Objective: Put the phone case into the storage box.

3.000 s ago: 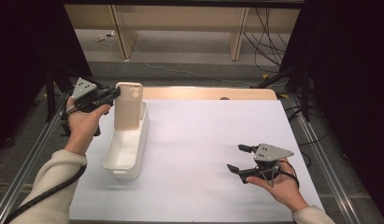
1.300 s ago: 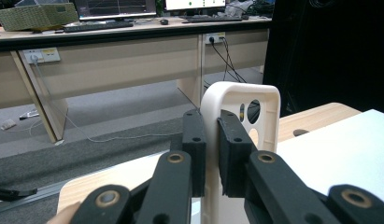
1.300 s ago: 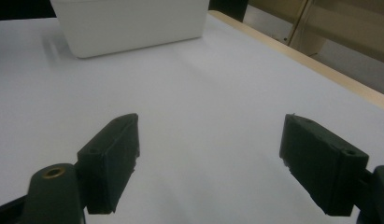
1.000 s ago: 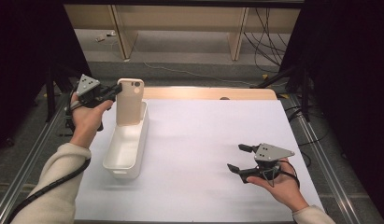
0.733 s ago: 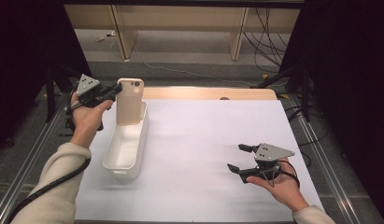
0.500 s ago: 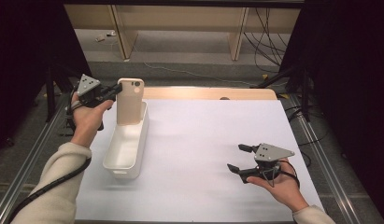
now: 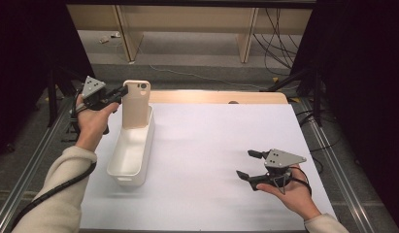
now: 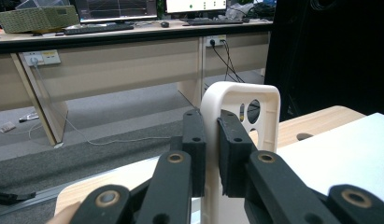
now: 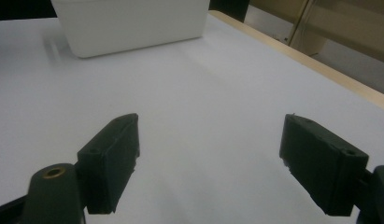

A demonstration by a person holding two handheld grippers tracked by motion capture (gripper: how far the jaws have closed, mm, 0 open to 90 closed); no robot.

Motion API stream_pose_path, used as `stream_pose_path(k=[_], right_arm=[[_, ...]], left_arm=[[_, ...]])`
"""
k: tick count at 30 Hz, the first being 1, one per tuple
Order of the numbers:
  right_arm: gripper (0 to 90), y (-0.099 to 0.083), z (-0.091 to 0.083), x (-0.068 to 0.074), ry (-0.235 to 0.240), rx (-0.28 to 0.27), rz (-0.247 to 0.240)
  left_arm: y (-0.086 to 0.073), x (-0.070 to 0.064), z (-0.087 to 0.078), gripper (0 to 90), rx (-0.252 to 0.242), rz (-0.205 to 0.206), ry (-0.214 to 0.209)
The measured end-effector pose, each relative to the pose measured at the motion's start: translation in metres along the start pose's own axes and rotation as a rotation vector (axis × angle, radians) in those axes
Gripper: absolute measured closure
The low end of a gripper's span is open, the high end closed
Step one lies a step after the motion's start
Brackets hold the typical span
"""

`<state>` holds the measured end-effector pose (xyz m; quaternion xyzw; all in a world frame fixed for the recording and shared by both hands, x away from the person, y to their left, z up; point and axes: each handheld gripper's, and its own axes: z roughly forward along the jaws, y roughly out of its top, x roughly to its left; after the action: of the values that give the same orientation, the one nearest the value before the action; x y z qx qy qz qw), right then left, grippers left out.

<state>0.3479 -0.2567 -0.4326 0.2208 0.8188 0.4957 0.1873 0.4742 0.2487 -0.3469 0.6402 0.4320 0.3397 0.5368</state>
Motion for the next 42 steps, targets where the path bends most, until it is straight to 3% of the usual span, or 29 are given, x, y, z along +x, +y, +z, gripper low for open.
stream_pose_path(k=[42], right_arm=[[21.4,-0.001,0.001,0.0,0.01,0.005,0.004]], left_arm=[[-0.004,0.006,0.015,82.2,0.007,-0.008,0.009]])
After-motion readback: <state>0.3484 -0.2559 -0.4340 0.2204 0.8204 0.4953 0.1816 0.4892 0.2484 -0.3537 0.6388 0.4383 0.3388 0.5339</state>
